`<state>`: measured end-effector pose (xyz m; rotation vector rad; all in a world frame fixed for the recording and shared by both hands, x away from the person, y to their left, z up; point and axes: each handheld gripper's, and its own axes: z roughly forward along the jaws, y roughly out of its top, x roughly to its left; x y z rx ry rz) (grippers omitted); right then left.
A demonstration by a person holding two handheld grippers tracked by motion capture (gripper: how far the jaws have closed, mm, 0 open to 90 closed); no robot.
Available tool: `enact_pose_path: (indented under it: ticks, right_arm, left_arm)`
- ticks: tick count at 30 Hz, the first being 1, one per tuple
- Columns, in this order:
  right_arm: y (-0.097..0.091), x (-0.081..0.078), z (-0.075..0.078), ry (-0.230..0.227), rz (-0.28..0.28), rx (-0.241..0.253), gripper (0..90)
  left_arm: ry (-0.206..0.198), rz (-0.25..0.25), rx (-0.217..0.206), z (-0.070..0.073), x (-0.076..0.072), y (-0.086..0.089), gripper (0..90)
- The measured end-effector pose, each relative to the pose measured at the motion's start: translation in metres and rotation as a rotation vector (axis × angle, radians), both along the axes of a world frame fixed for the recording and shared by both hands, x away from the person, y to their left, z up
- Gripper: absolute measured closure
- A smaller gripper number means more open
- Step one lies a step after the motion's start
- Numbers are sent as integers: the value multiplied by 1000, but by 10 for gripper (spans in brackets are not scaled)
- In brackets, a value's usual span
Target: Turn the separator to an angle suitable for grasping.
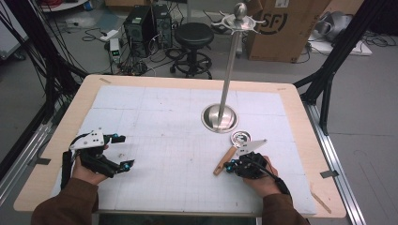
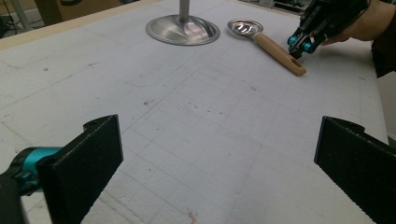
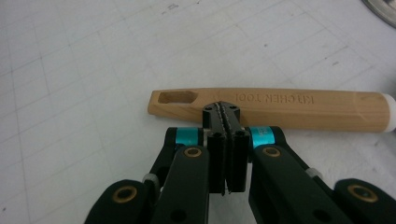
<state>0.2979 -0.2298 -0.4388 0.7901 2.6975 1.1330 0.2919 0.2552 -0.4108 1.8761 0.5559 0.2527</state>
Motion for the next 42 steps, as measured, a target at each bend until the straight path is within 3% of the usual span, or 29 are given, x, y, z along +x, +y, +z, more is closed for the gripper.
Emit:
enact_pose_path:
  ticks: [14,20,34,37,39,42]
  right_arm:
    - [19,13,1,-26,-23,20,895]
    - [28,17,-1,-24,-9,9,895]
    - [27,22,-2,-32,-23,15,895]
    - [26,22,2,-35,-25,33,895]
    - [20,23,13,-76,-48,72,895]
    - [14,28,20,-90,-94,81,895]
  left_arm:
    - [3,-1,1,0,0,-1,17]
    - [5,-4,6,-1,0,-1,17]
    - [9,-7,11,-2,1,-2,17]
    - [8,-7,12,-2,1,-2,17]
    - [10,-4,10,-2,1,-2,17]
    - [14,-6,11,-2,1,-2,17]
